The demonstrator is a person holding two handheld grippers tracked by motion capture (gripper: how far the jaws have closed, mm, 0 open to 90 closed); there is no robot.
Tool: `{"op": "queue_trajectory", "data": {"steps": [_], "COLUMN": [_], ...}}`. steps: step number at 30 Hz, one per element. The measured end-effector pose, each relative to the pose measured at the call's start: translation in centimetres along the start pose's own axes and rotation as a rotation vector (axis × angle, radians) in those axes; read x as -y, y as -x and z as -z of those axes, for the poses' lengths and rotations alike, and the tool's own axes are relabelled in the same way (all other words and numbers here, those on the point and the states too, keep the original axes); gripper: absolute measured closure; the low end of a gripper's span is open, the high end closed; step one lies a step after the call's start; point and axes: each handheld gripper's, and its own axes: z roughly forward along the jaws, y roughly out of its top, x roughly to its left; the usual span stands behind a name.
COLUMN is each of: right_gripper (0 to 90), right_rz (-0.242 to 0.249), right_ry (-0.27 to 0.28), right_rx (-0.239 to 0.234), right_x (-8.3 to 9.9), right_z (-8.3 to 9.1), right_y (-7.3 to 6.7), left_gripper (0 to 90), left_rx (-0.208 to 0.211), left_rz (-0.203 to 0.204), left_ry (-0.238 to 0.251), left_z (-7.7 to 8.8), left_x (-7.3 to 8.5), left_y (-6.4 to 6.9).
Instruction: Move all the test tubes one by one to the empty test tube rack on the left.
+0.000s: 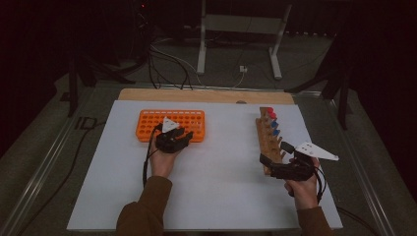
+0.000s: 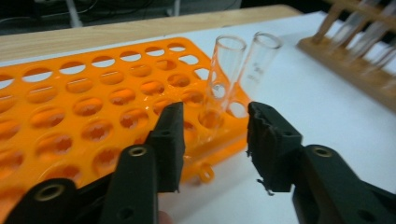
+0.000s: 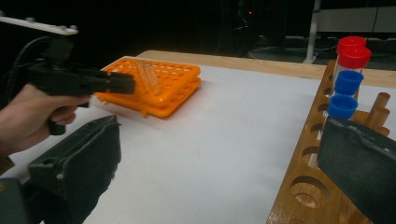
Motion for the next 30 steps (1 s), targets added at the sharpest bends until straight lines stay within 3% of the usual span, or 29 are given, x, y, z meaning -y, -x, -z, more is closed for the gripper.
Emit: {"op": "queue_trajectory", "data": {"steps": [3,6,9,13,15,20,25,30], "right_gripper": [0.2,0.2,0.2,0.8,0.9,0.8,2.0,6.5], "right_rz": [0.006,0.02,0.022,0.01,0.005,0.008,0.009,0.022], "right_ry": [-0.005,-0.022,-0.024,-0.024,-0.018,-0.015,-0.029,-0.027], "right_rx": [0.003,-0.005,-0.003,-0.005,-0.005,0.003,0.012,0.02], "right_x": [0.0,0.0,0.1,0.1,0.0,0.0,0.1,-0.4], "right_z": [0.0,-0.2,-0.3,-0.2,0.0,0.0,-0.1,0.2], "right_y": [0.0,-0.1,-0.1,0.2,0.3,0.5,0.8,1.0], "left_gripper": [45.7,35.1,17.7,2.6,0.5,0.5,0.5,0.5], "left_rx": [0.026,0.044,0.022,-0.001,-0.038,-0.079,-0.097,-0.115], "left_rz": [0.004,-0.025,-0.039,-0.054,-0.082,-0.096,-0.092,-0.08], "left_ry": [0.041,0.079,0.088,0.096,0.092,0.128,0.161,0.154], "left_z": [2.1,4.3,6.2,8.2,9.2,11.3,12.1,12.1], "left_x": [-0.2,-0.6,-0.9,-0.6,-0.2,0.9,2.2,2.9], "left_y": [0.2,0.7,1.3,1.5,1.4,1.0,0.9,0.6]}}
